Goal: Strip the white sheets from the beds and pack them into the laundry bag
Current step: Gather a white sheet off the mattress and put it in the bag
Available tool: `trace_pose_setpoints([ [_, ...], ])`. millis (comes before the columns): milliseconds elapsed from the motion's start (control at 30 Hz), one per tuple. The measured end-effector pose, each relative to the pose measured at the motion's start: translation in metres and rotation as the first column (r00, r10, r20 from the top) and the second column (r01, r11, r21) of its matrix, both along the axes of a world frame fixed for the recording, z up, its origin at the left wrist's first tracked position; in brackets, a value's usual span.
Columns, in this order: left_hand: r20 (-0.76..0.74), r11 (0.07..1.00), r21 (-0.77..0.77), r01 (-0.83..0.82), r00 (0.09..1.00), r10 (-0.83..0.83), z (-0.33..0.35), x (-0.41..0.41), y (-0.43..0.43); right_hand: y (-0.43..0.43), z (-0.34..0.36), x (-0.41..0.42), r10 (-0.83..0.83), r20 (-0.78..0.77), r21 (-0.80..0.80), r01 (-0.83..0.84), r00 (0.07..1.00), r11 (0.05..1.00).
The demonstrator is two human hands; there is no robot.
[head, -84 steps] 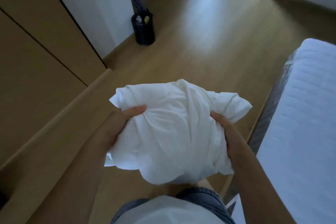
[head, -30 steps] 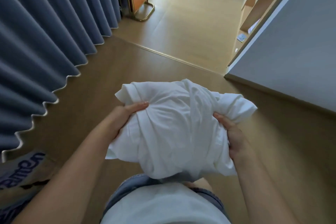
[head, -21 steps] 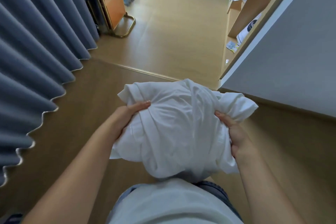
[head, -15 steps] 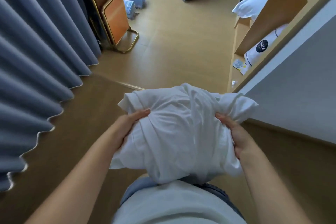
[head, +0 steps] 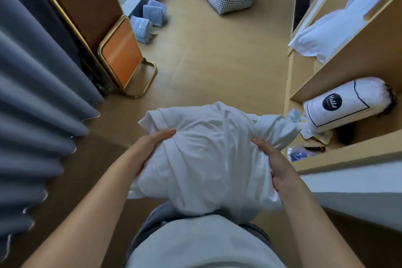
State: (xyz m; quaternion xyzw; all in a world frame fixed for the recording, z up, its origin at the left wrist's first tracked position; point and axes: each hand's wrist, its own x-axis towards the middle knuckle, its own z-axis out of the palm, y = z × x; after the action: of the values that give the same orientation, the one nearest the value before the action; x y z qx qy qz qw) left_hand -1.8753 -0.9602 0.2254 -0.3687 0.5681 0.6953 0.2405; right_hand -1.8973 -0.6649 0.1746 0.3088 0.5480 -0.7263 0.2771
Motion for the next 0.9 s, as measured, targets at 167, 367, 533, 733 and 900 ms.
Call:
trace_pose_setpoints([
  [167, -0.028, 0.989, 0.006, 0.150, 0.988, -0.150, 0.008, -0.156, 0.013, 0.015, 0.007, -0.117, -0.100, 0.035, 0.007, 0.100, 0.994, 0.995],
  [367, -0.048, 0.981, -0.003, 0.193, 0.980, -0.193, -0.010, -0.339, 0.057, 0.053, 0.002, -0.285, -0.145, 0.040, 0.035, 0.144, 0.989, 0.989],
  [533, -0.048, 0.989, -0.003, 0.147, 0.988, -0.147, -0.013, -0.477, 0.083, 0.087, 0.011, -0.445, -0.115, 0.023, 0.055, 0.113, 0.993, 0.992],
  [733, -0.065, 0.997, -0.059, 0.046, 0.997, -0.050, -0.014, -0.633, 0.092, 0.097, 0.009, -0.626, -0.048, 0.052, 0.039, 0.046, 0.997, 0.998],
  [900, -0.035, 0.991, -0.116, 0.059, 0.997, -0.064, -0.024, -0.793, 0.094, 0.091, 0.001, -0.782, -0.070, 0.070, 0.079, 0.065, 0.995, 0.995],
])
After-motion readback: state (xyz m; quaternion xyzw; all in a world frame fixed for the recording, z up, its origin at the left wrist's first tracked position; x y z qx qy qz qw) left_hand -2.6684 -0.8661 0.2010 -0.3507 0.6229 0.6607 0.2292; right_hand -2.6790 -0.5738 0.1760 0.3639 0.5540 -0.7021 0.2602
